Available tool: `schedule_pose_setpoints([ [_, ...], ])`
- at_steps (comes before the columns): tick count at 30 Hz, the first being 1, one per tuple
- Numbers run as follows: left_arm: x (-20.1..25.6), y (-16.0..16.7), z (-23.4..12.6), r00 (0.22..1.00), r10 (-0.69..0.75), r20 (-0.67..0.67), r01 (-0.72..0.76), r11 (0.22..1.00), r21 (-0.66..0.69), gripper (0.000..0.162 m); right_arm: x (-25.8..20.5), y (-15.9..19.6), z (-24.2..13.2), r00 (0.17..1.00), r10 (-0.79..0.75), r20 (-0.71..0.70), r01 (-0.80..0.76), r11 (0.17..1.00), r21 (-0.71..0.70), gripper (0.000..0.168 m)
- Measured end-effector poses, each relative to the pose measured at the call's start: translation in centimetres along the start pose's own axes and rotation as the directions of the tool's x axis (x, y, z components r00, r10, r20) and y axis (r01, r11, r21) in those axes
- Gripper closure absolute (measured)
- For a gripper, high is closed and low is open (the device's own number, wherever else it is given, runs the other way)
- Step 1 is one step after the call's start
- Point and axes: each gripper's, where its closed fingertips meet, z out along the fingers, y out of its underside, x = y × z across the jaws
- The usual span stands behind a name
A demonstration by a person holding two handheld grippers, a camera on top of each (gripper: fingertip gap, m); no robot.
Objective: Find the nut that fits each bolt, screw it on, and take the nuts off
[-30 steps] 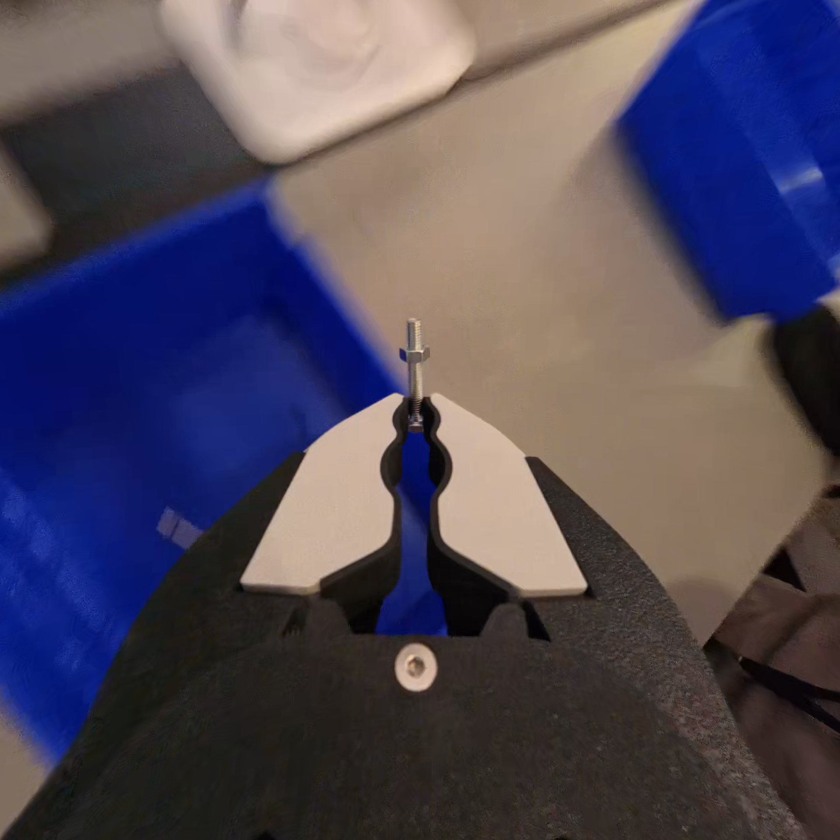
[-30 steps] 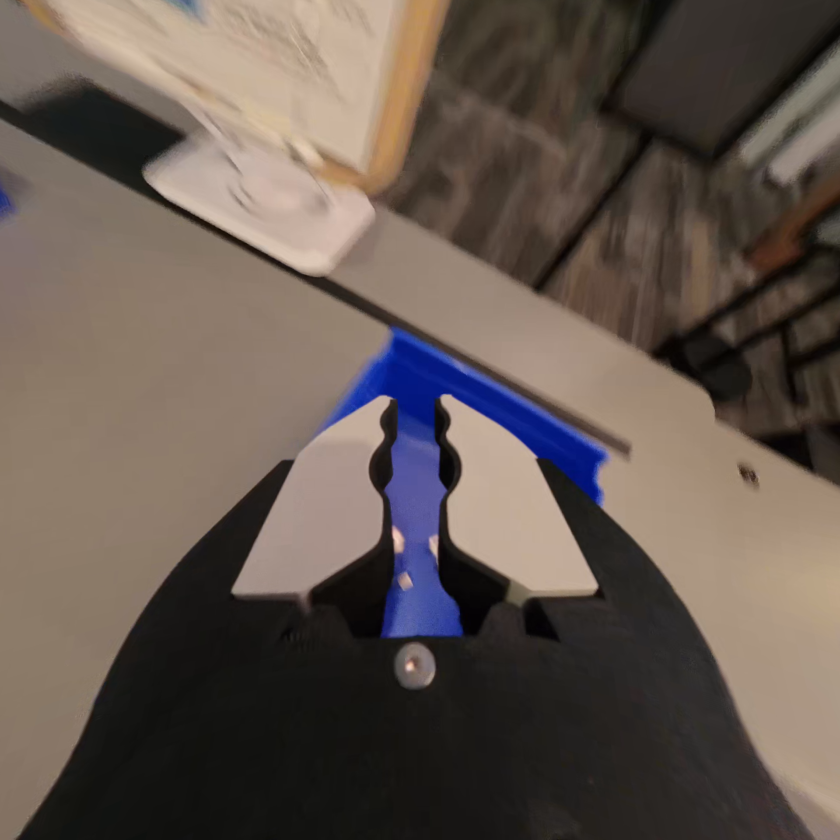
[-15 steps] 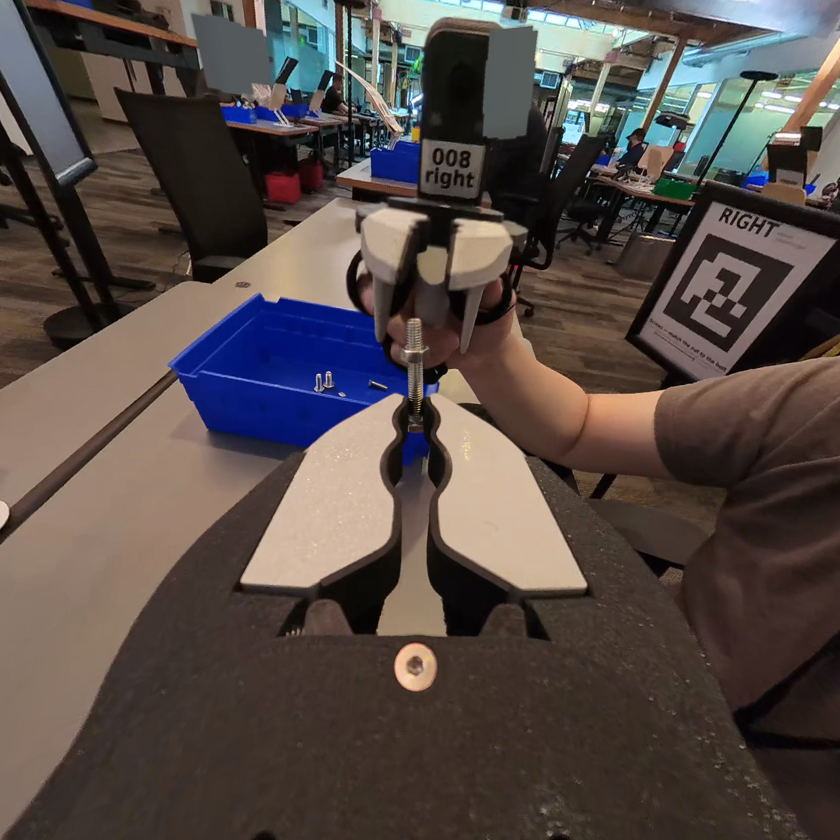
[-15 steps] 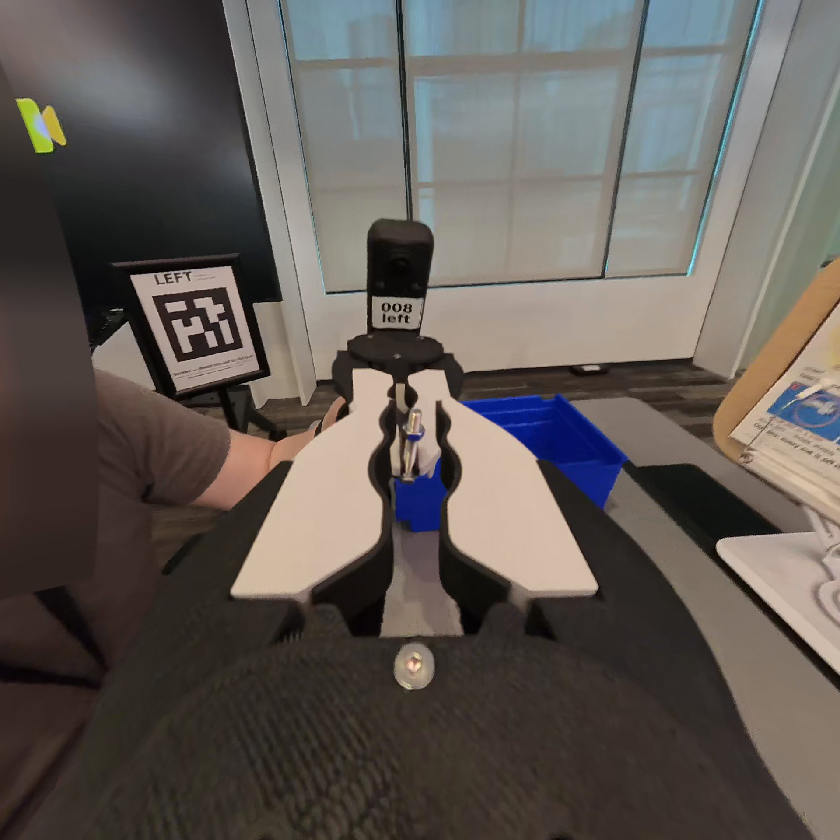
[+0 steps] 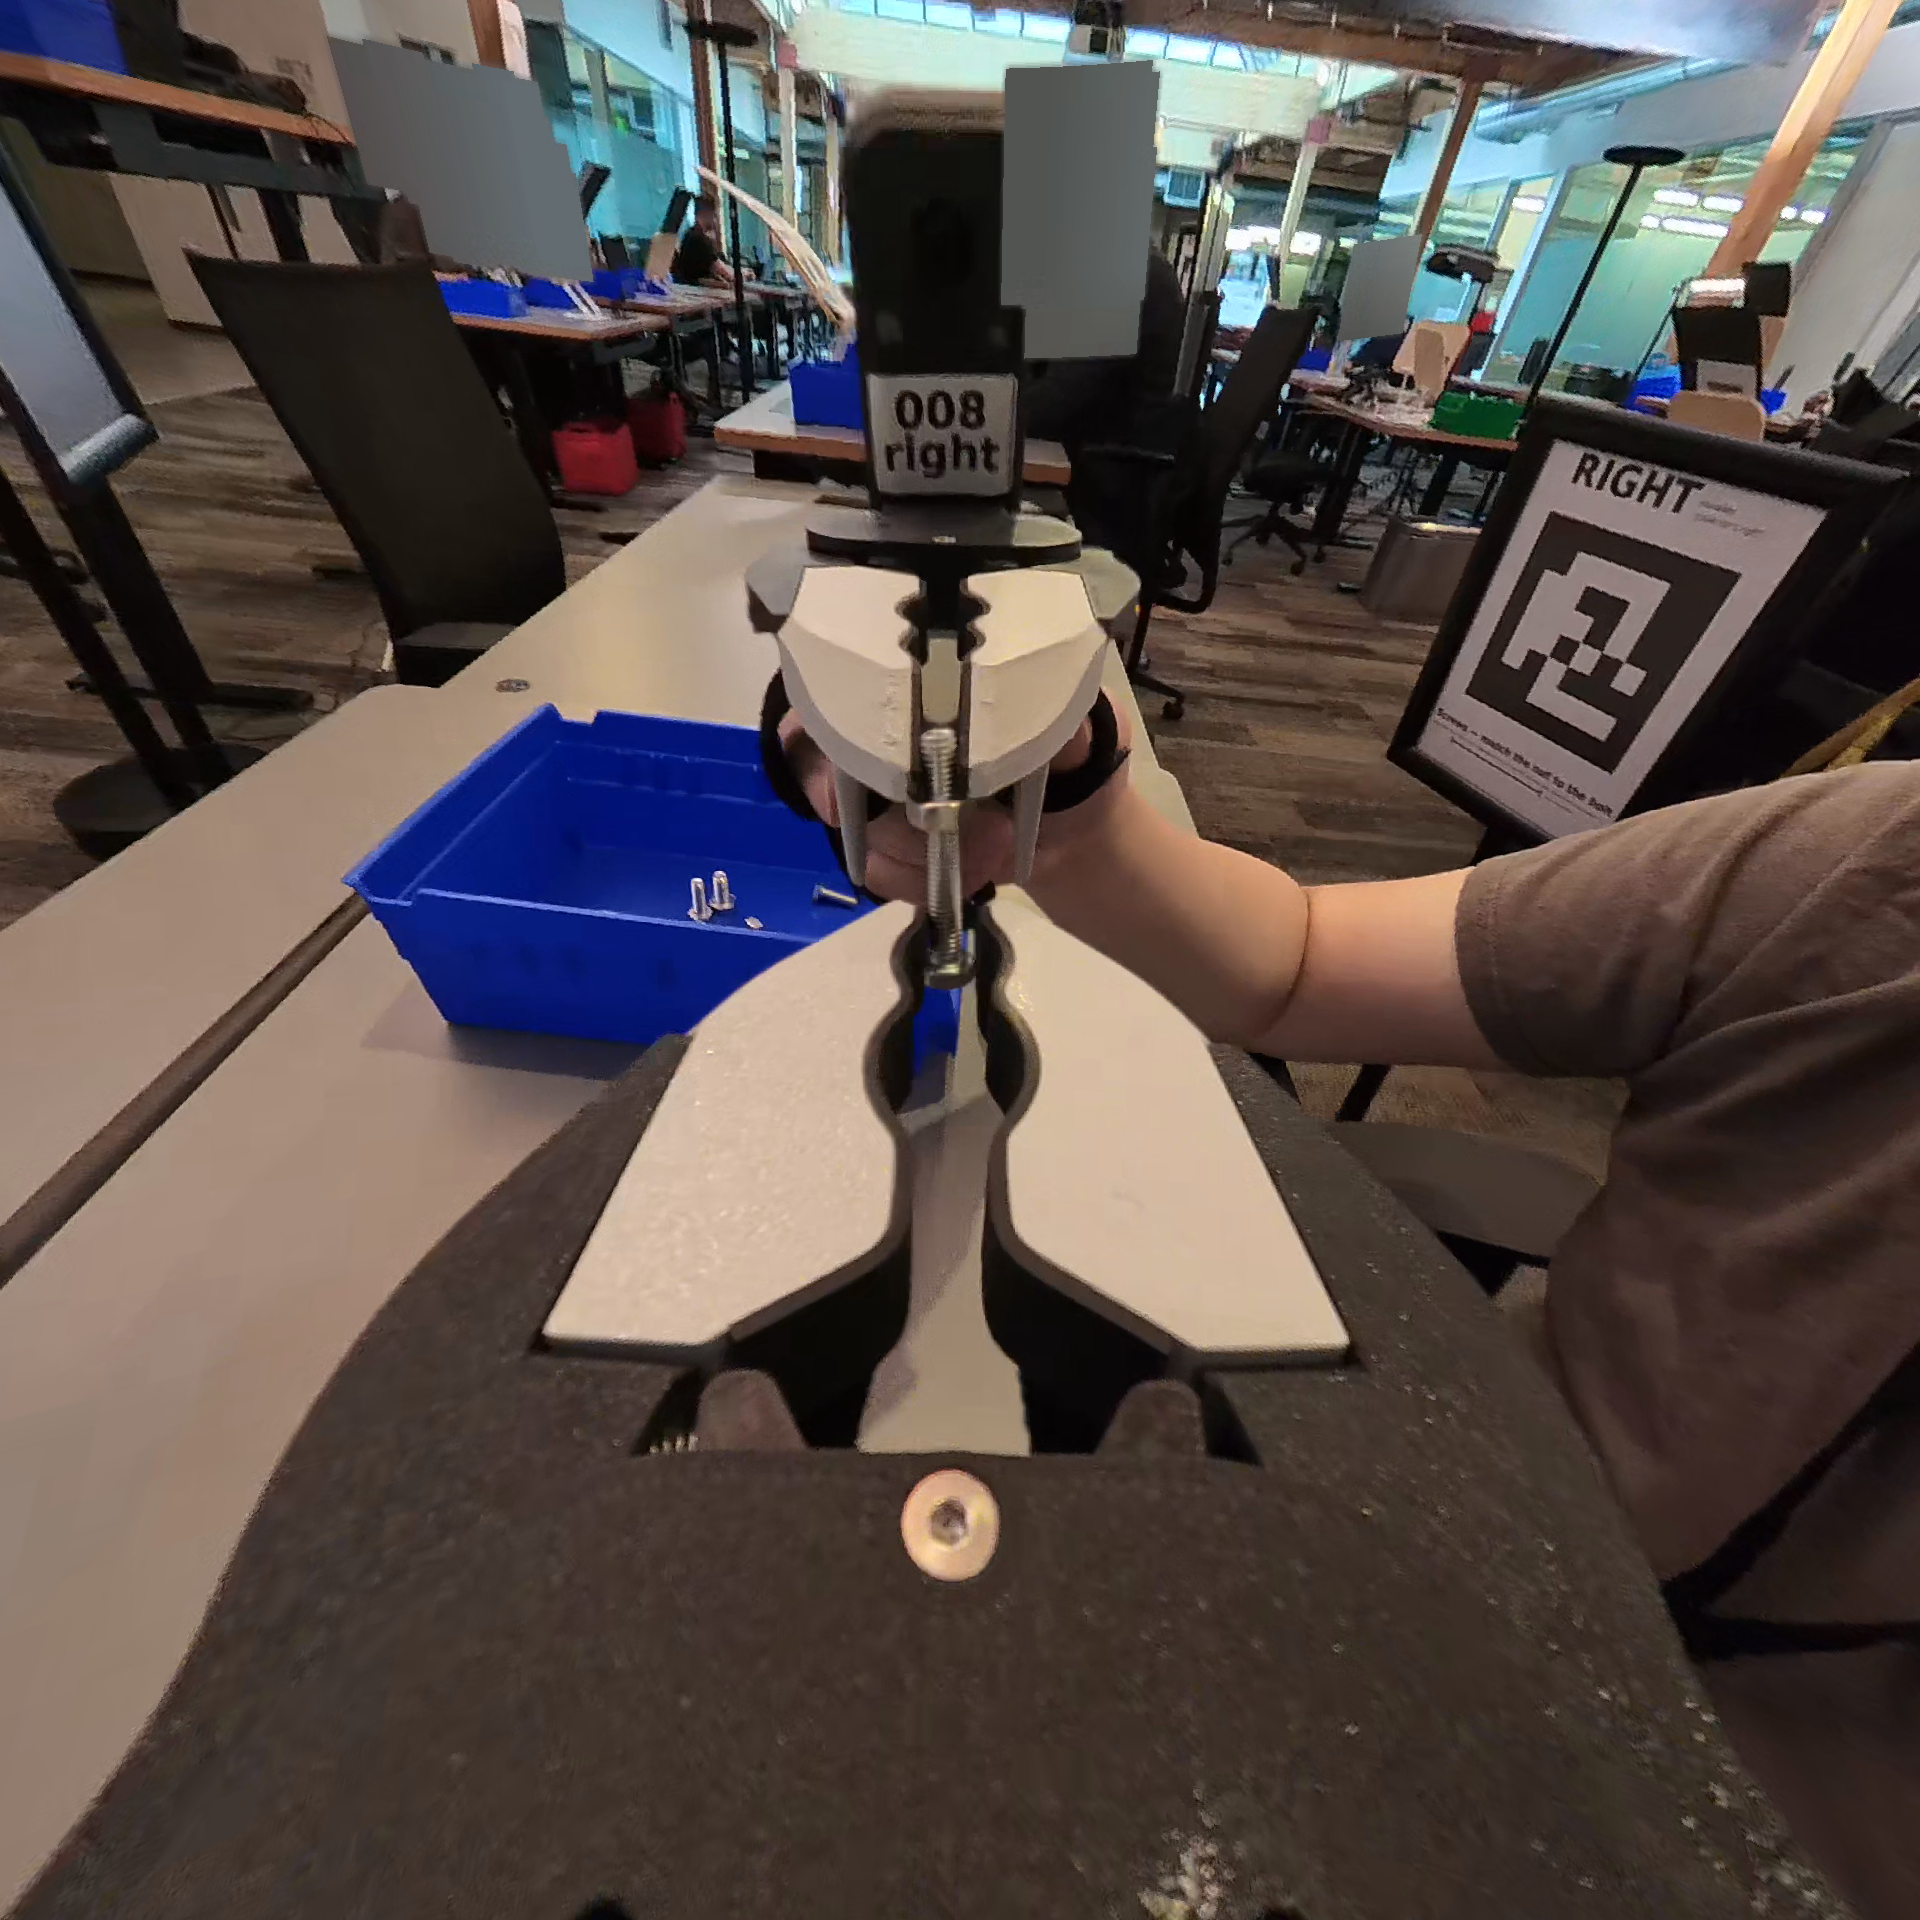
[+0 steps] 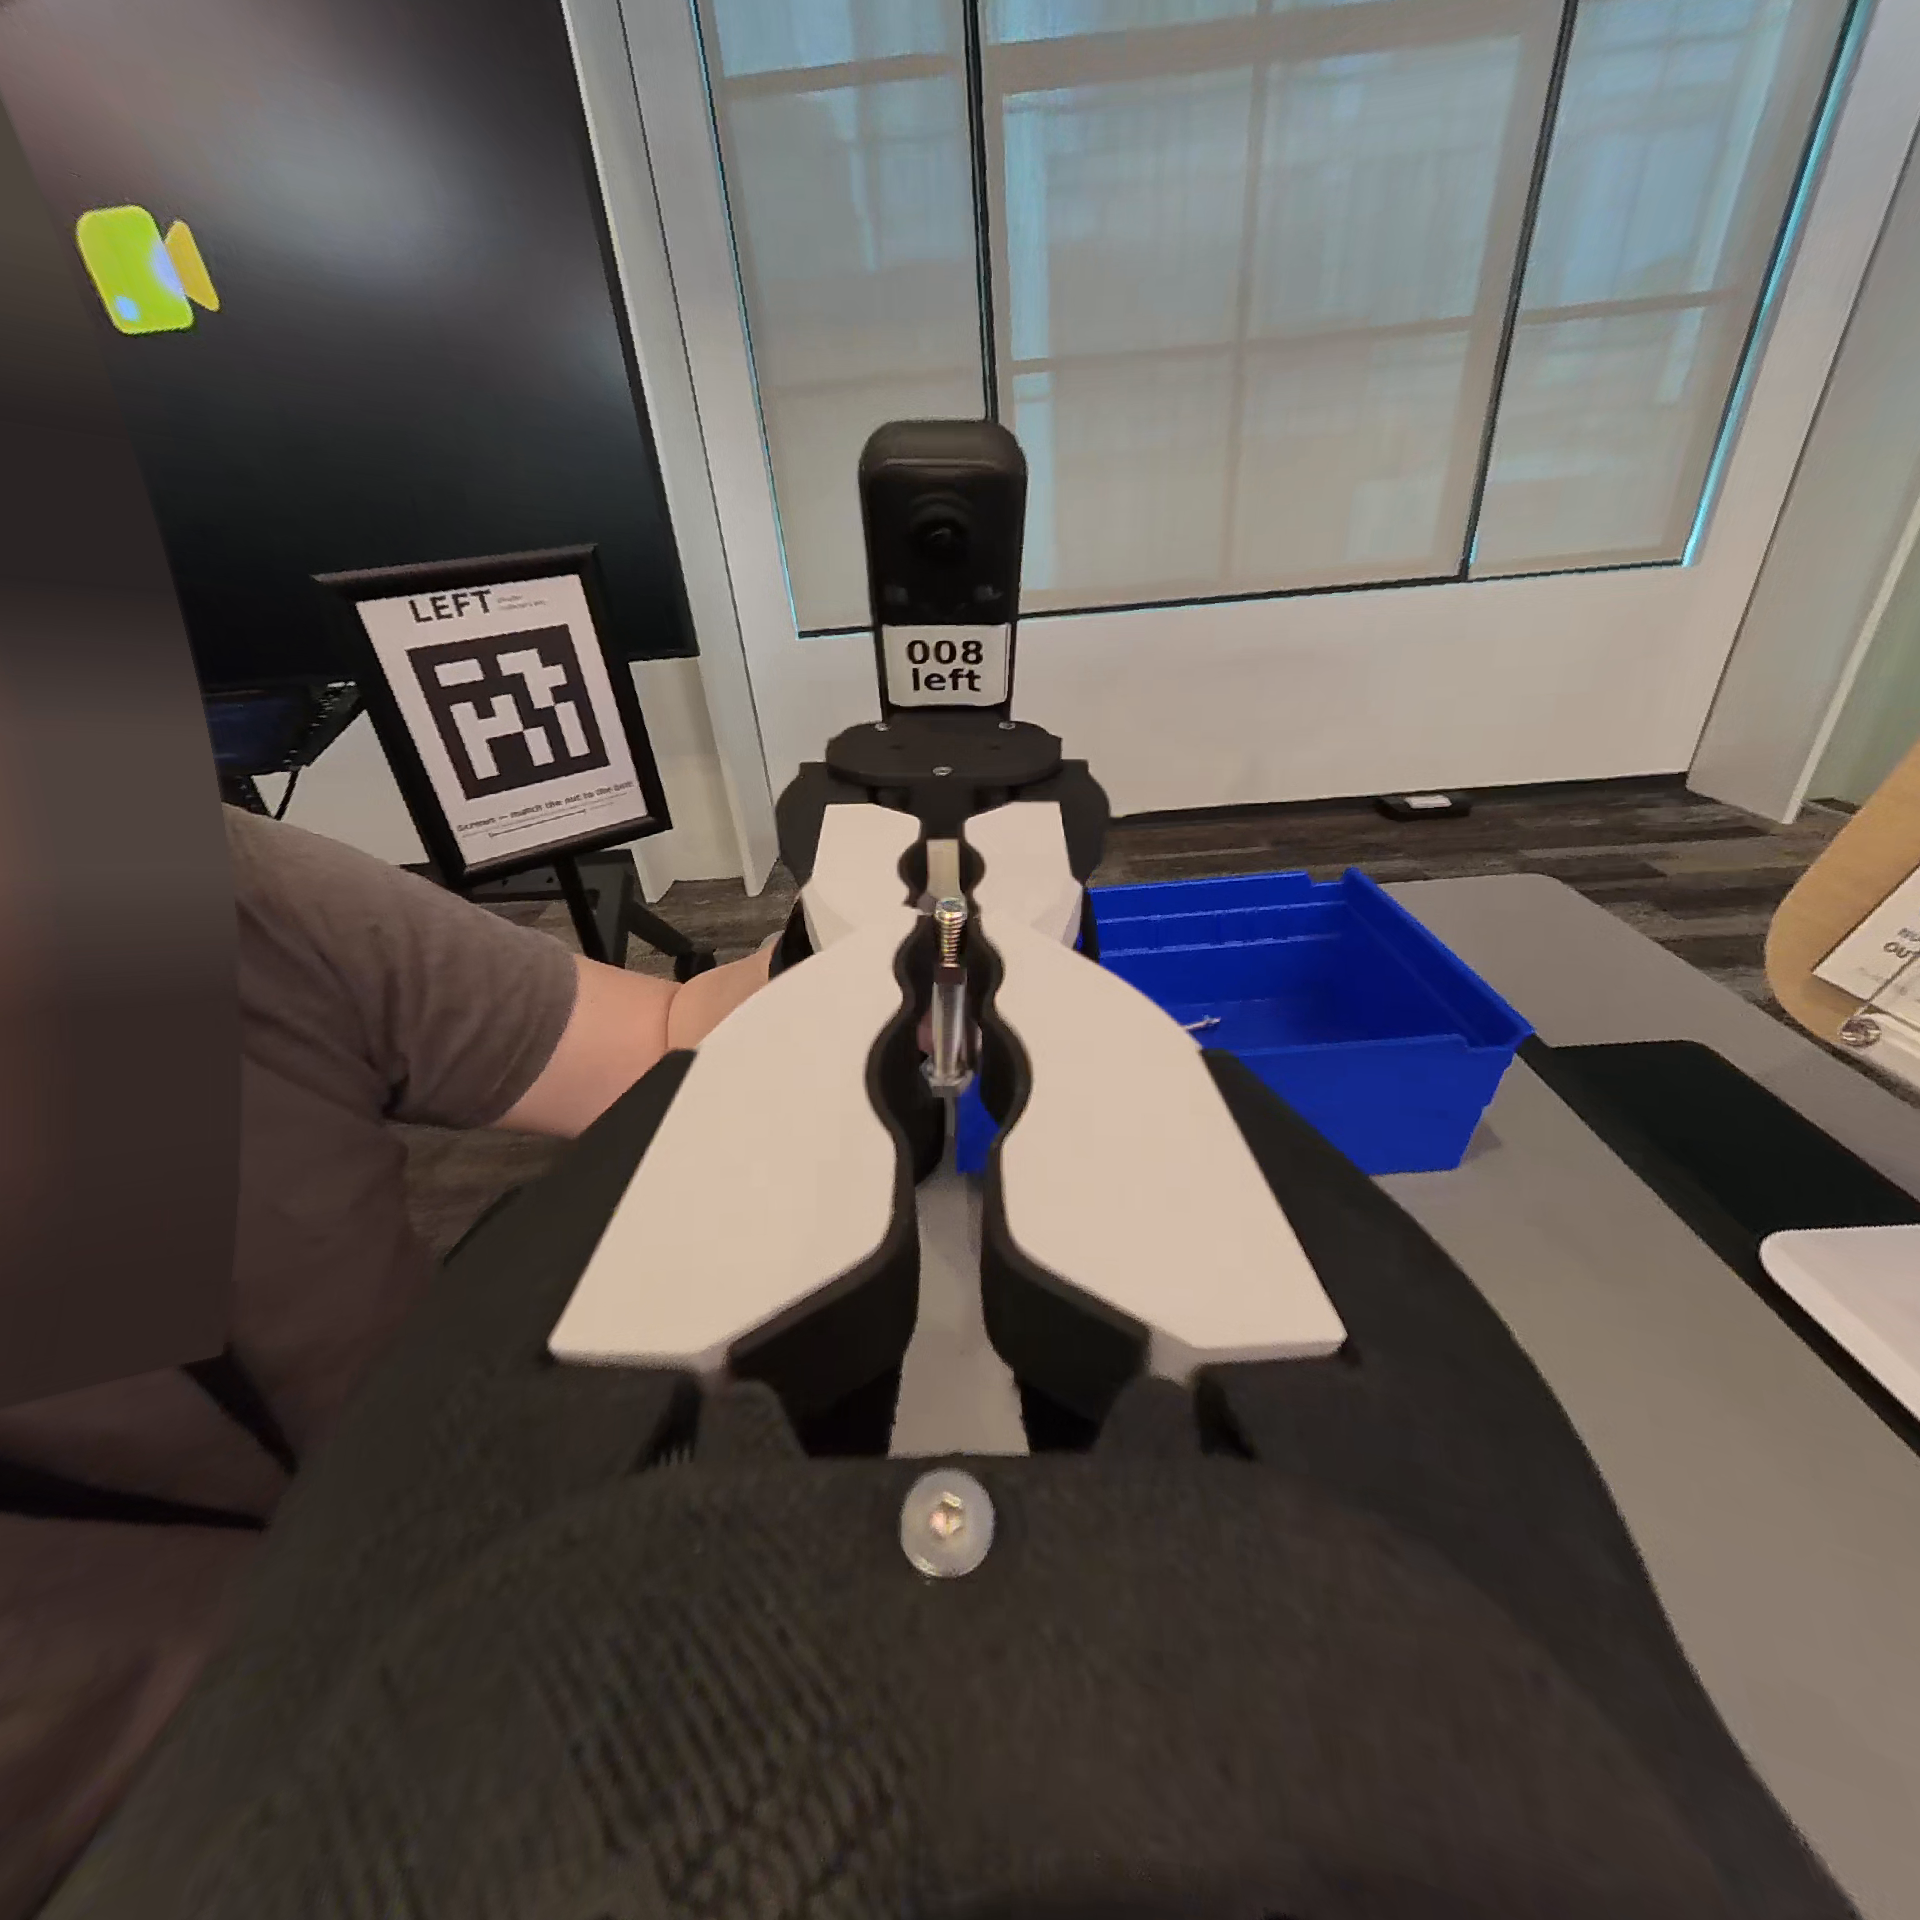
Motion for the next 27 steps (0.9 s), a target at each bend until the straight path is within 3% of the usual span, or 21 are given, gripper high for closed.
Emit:
schedule_pose_setpoints([
  [3,-0.1,-0.3,-0.5,1.0,0.025,0.007,-0.025,0.999,0.043,0.131,0.0,-0.6,-0.3,0.999,-0.032,-0.026,0.033,0.999,0.029,0.162],
  [6,-0.1,0.1,0.1,0.998,0.057,0.033,-0.058,0.998,0.029,0.126,0.0,-1.1,-0.6,0.991,-0.115,-0.073,0.117,0.993,0.023,0.162],
  [10,-1.1,0.5,0.8,0.976,0.131,0.173,-0.132,0.991,-0.006,0.127,-0.5,-1.3,-0.7,0.972,-0.216,-0.096,0.217,0.976,-0.004,0.162],
  [14,-1.0,-0.4,0.9,0.946,0.206,0.251,-0.225,0.973,0.049,0.134,-0.7,-1.3,-0.5,0.953,-0.274,-0.126,0.273,0.962,-0.025,0.162],
  [27,-0.8,-0.6,0.8,0.929,0.253,0.27,-0.278,0.959,0.058,0.146,-0.9,-1.8,-0.3,0.937,-0.307,-0.169,0.313,0.95,0.01,0.162],
])
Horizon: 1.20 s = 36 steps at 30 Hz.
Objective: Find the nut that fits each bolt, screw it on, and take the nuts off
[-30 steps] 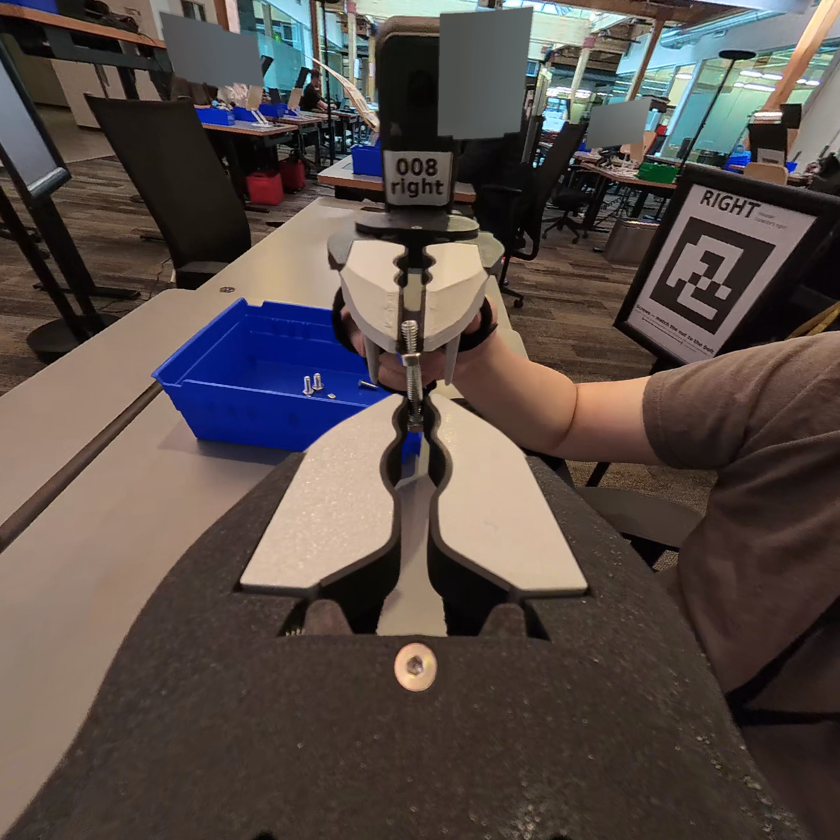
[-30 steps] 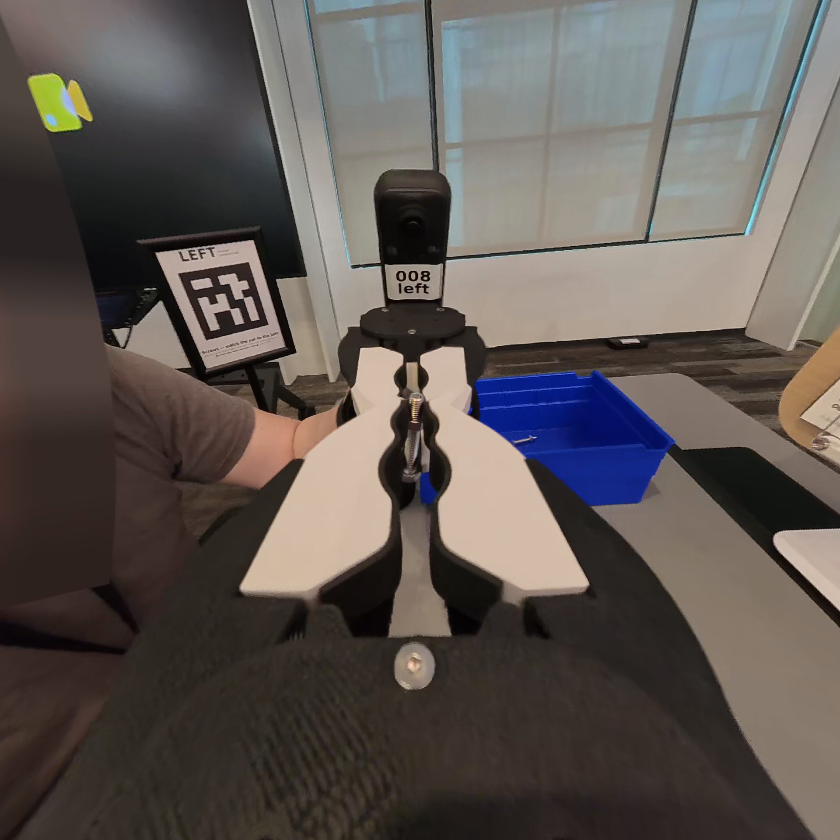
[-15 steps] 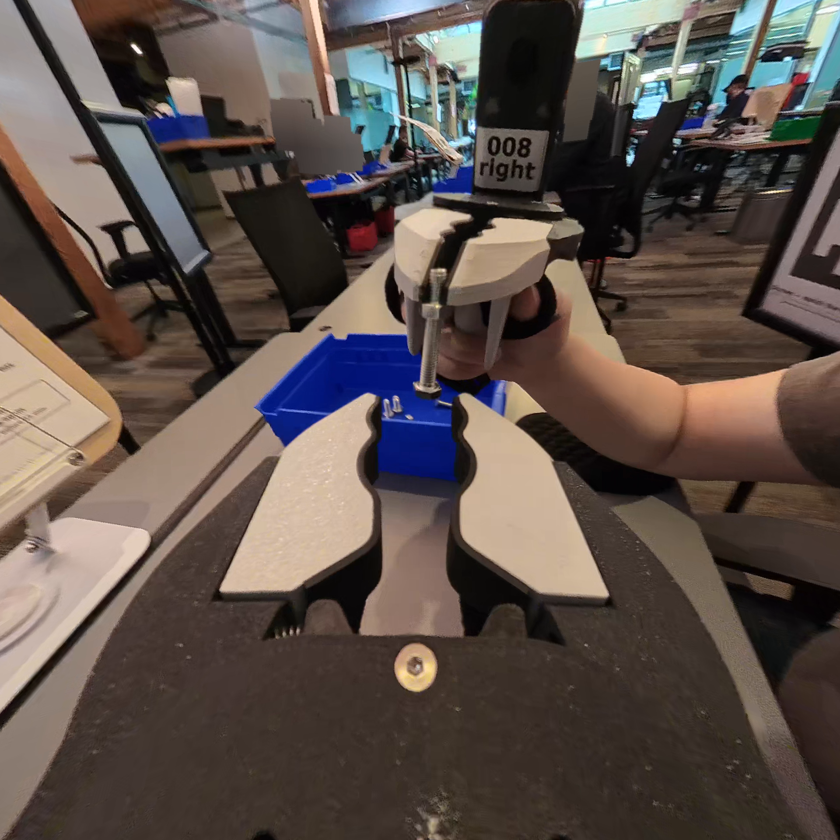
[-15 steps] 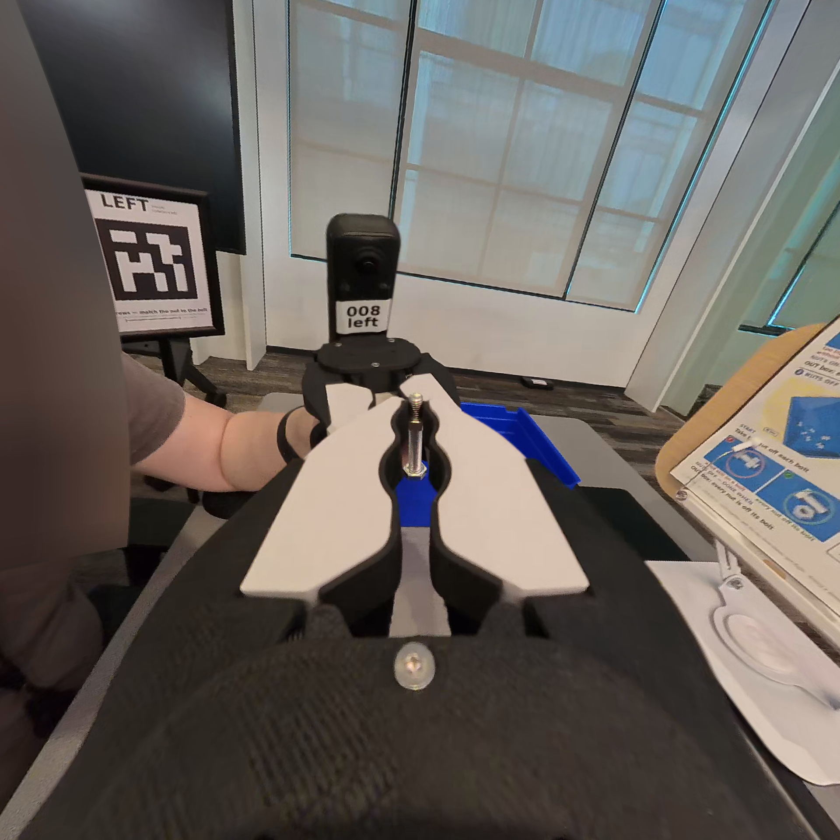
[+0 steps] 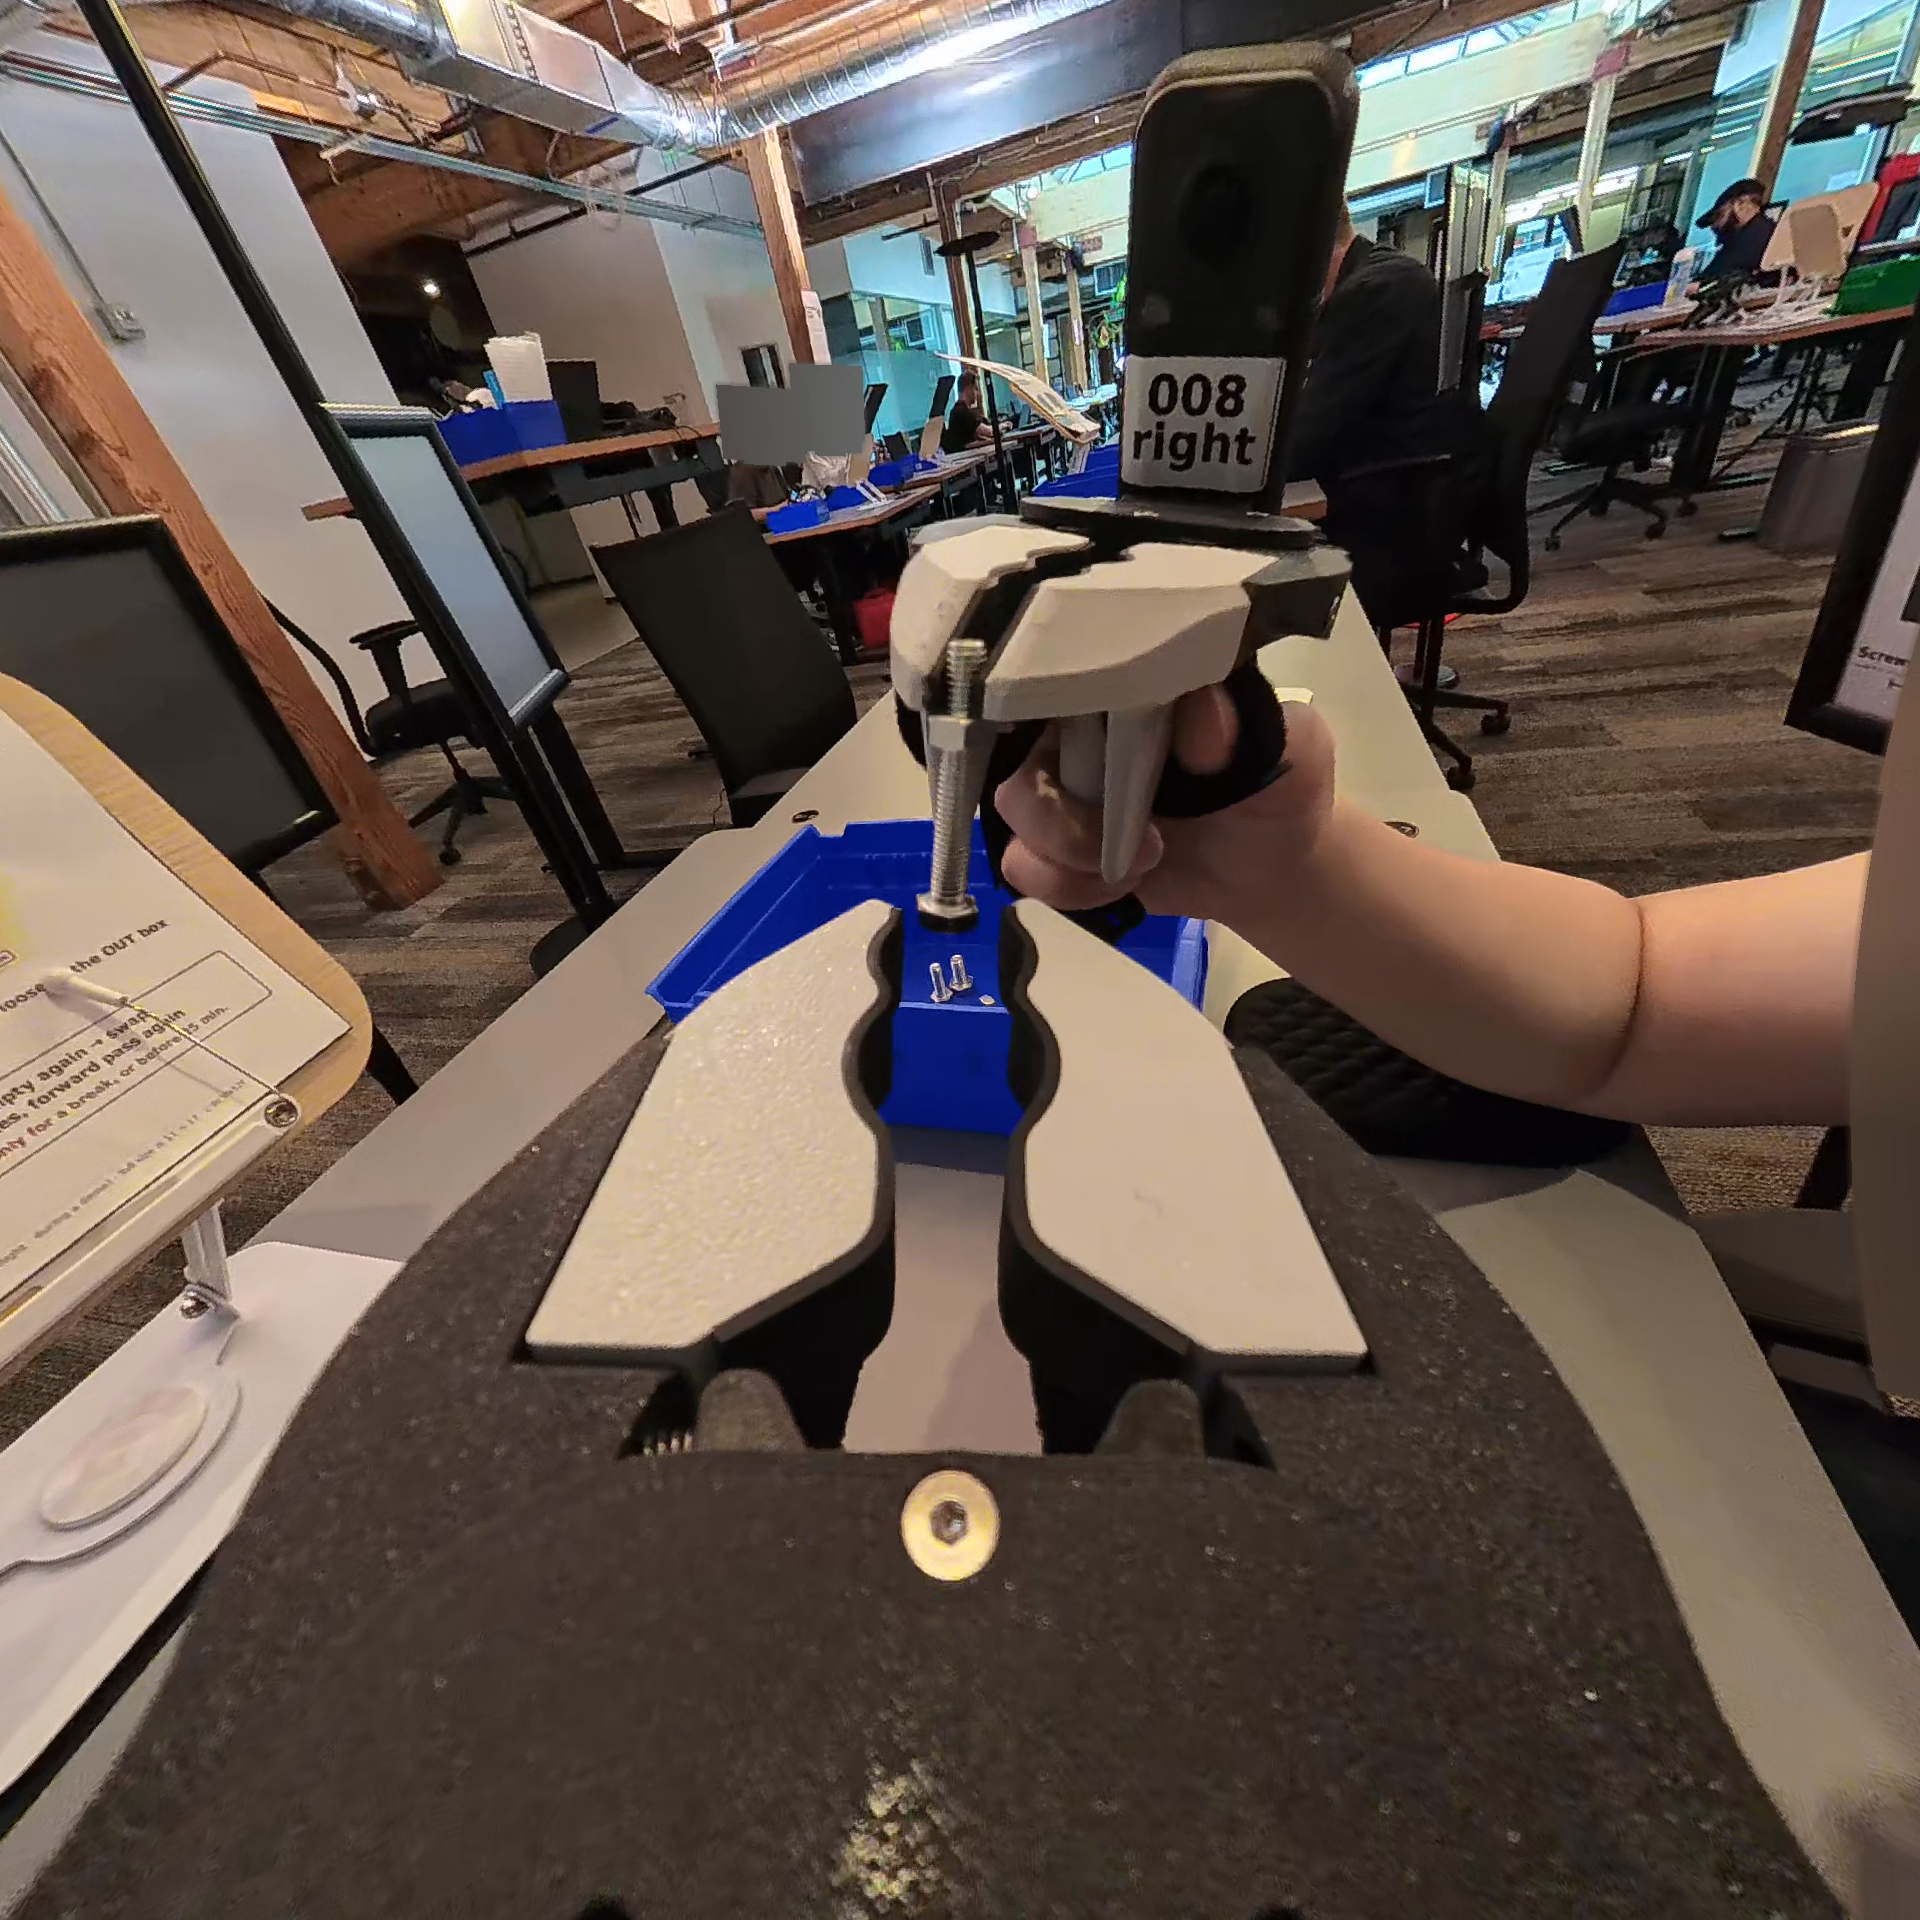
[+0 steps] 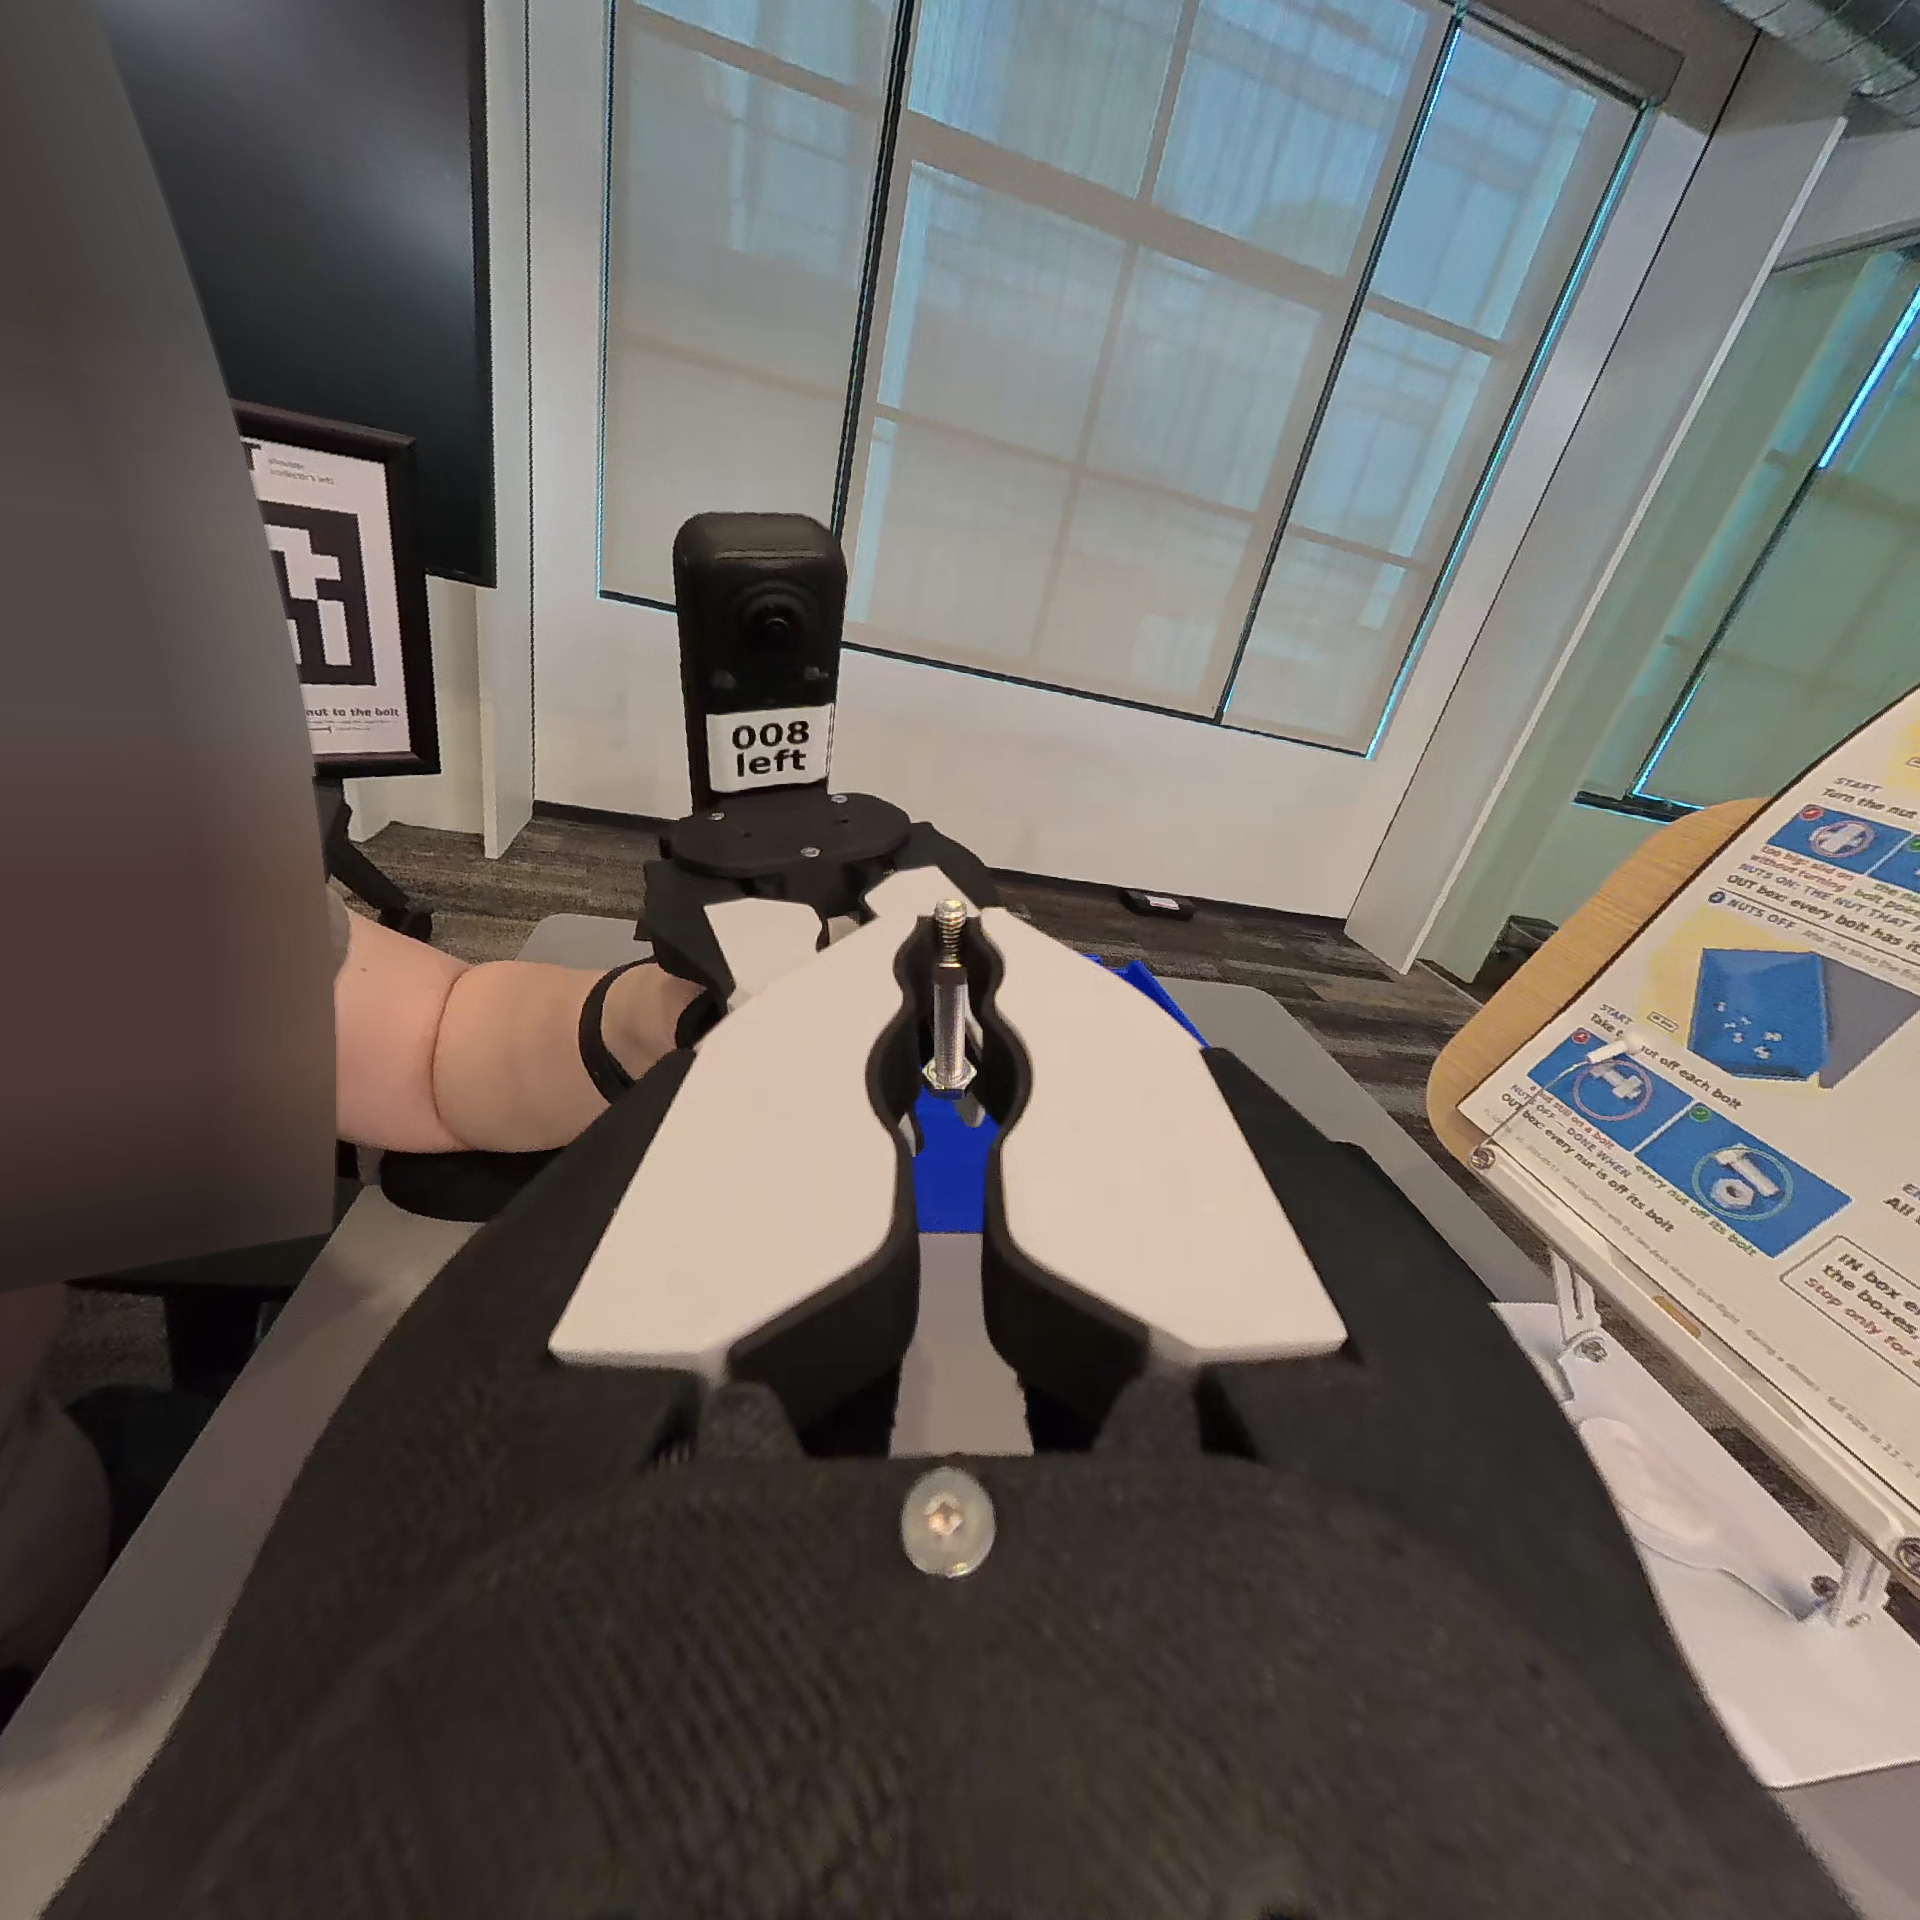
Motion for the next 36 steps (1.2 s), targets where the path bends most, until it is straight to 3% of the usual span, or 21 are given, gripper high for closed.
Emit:
schedule_pose_setpoints([
  [26,-0.1,-0.2,-0.1,1.0,-0.002,0.007,0.002,1.0,0.017,0.152,0.2,0.1,0.3,1.0,0.001,-0.022,-0.001,1.0,0.006,0.162],
  [29,0.0,-0.1,-0.2,1.0,-0.021,-0.007,0.021,1.0,0.0,0.152,0.8,0.2,0.1,0.999,0.01,-0.047,-0.011,1.0,-0.002,0.143],
  [32,0.2,-0.3,-0.2,0.997,-0.072,-0.034,0.072,0.997,0.017,0.152,1.2,0.0,-0.4,0.998,0.047,-0.041,-0.047,0.999,-0.007,0.138],
  [36,0.6,-0.3,0.1,0.98,-0.173,-0.102,0.178,0.983,0.042,0.152,0.1,-0.1,-0.1,0.984,0.162,0.075,-0.164,0.986,0.014,0.138],
])
